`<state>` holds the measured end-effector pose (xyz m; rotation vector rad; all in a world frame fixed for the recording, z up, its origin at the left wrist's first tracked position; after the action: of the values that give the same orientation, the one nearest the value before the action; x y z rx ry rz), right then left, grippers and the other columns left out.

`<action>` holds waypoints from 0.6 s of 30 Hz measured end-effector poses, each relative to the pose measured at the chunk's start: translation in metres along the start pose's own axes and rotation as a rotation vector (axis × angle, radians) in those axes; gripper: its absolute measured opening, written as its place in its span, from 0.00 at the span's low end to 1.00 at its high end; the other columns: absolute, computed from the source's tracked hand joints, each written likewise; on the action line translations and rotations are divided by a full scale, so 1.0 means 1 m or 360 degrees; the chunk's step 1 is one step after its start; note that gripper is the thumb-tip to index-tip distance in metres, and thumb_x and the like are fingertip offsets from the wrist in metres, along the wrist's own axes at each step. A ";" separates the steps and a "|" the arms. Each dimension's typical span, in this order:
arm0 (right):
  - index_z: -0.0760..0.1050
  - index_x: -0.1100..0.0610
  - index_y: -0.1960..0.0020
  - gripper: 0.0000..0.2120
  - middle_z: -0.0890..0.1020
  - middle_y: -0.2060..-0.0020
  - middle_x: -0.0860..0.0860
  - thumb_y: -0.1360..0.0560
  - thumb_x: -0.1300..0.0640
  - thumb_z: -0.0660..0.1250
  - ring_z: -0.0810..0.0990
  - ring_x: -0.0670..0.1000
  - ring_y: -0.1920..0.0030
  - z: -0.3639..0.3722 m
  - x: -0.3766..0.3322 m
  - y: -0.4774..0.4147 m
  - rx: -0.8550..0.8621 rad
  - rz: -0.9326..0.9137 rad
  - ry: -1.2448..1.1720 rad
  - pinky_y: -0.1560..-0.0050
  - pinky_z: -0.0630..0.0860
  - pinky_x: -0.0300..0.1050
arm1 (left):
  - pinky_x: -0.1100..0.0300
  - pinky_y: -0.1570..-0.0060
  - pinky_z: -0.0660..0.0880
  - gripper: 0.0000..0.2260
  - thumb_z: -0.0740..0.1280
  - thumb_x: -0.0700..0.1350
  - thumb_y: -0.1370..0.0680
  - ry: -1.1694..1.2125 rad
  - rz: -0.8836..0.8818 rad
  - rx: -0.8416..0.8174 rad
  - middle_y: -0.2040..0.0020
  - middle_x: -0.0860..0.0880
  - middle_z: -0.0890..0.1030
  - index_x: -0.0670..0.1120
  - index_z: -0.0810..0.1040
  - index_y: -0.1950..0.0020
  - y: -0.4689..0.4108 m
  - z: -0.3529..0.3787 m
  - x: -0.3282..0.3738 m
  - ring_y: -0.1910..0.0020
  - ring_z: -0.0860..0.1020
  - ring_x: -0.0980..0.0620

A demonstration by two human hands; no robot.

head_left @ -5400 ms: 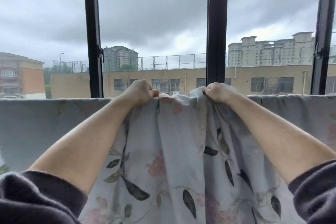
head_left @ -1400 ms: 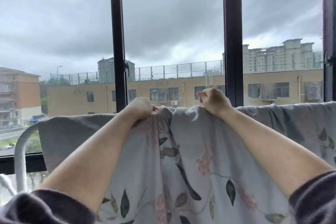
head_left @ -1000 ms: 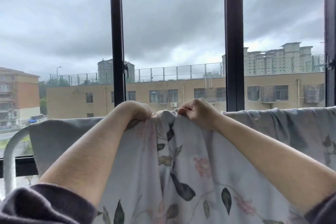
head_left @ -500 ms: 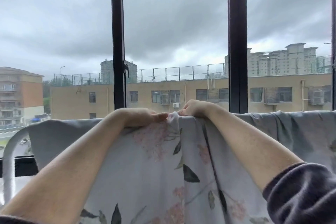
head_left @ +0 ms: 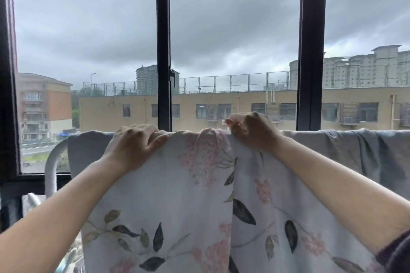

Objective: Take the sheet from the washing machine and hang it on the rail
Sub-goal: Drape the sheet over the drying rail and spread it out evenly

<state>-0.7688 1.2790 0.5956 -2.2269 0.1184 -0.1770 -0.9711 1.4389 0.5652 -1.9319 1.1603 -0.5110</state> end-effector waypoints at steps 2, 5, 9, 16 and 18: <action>0.78 0.55 0.52 0.21 0.81 0.60 0.49 0.20 0.42 0.53 0.76 0.47 0.65 0.006 -0.025 0.004 -0.0082 -0.0116 -0.0046 0.62 0.67 0.40 | 0.53 0.51 0.67 0.29 0.43 0.68 0.28 -0.0030 0.0012 0.0048 0.55 0.50 0.81 0.51 0.75 0.55 0.011 -0.007 -0.017 0.53 0.78 0.47; 0.76 0.55 0.48 0.18 0.79 0.58 0.47 0.21 0.42 0.56 0.75 0.47 0.62 0.021 -0.063 0.001 -0.0223 -0.0237 0.0050 0.62 0.63 0.38 | 0.52 0.48 0.65 0.28 0.44 0.67 0.27 -0.0139 -0.0002 0.0041 0.53 0.50 0.81 0.50 0.76 0.51 0.023 -0.019 -0.044 0.52 0.77 0.46; 0.76 0.55 0.59 0.11 0.78 0.67 0.47 0.21 0.54 0.61 0.77 0.51 0.64 0.029 -0.078 -0.013 -0.0103 -0.0018 -0.0100 0.61 0.70 0.43 | 0.50 0.50 0.69 0.18 0.56 0.60 0.22 -0.0115 0.0036 0.0093 0.54 0.50 0.82 0.50 0.78 0.50 0.037 -0.034 -0.087 0.52 0.79 0.45; 0.77 0.56 0.57 0.11 0.83 0.59 0.55 0.20 0.55 0.58 0.79 0.56 0.58 0.036 -0.085 -0.029 0.0042 0.0421 0.0202 0.60 0.66 0.44 | 0.55 0.64 0.72 0.11 0.64 0.44 0.22 0.0231 0.0041 0.0212 0.64 0.42 0.81 0.40 0.77 0.60 0.017 -0.042 -0.114 0.64 0.79 0.41; 0.77 0.57 0.53 0.12 0.83 0.56 0.57 0.20 0.54 0.57 0.79 0.59 0.54 0.032 -0.083 -0.034 0.0111 0.0570 0.0272 0.58 0.65 0.45 | 0.54 0.62 0.73 0.11 0.61 0.46 0.21 0.0202 -0.0012 0.0228 0.61 0.40 0.81 0.41 0.77 0.59 0.000 -0.040 -0.123 0.60 0.80 0.40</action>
<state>-0.8445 1.3374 0.5960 -2.0789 0.5899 -0.1709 -1.0593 1.5277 0.5969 -1.8029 1.1632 -0.7106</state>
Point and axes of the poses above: each hand's wrist, its own y-axis away from the middle knuckle, its own z-axis out of the palm, x = y × z, the point moved 7 cm from there along -y, towards the middle knuckle
